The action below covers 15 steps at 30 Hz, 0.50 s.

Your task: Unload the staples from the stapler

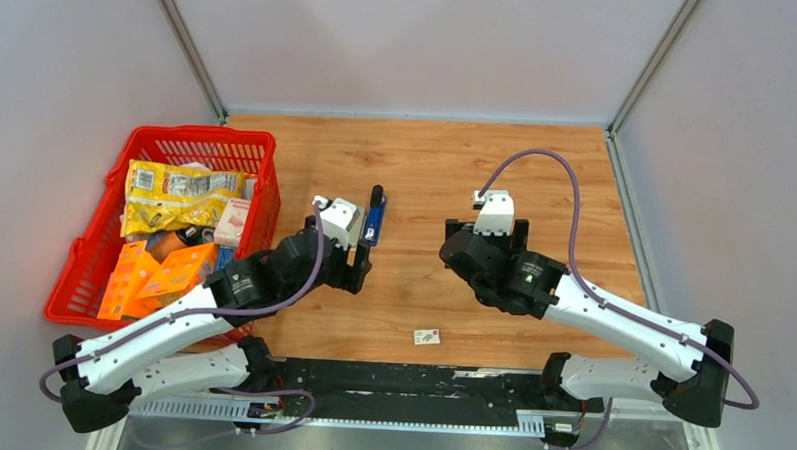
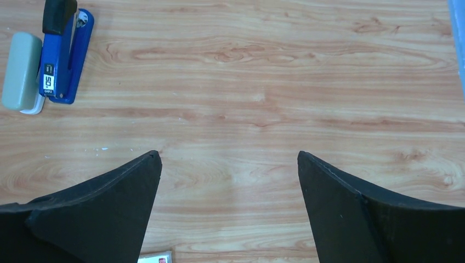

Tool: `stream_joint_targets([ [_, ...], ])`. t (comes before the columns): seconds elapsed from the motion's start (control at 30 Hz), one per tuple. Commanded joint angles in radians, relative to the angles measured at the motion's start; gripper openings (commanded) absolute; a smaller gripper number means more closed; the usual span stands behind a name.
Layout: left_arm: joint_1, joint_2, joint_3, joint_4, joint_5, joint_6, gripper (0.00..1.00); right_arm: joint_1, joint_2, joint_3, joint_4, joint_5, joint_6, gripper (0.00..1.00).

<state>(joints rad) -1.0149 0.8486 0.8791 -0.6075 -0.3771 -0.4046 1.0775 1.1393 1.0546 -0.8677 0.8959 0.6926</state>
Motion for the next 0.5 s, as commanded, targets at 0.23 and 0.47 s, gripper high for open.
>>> stream_joint_targets([
  [0.23,-0.005,-0.092,0.08,-0.071,-0.111,0.052,0.83,-0.004,-0.075,0.081,0.009,0.132,-0.096,1.0],
  [0.47,-0.004,-0.108,0.092,-0.084,-0.106,0.058,0.83,-0.004,-0.082,0.091,0.049,0.08,-0.167,1.0],
])
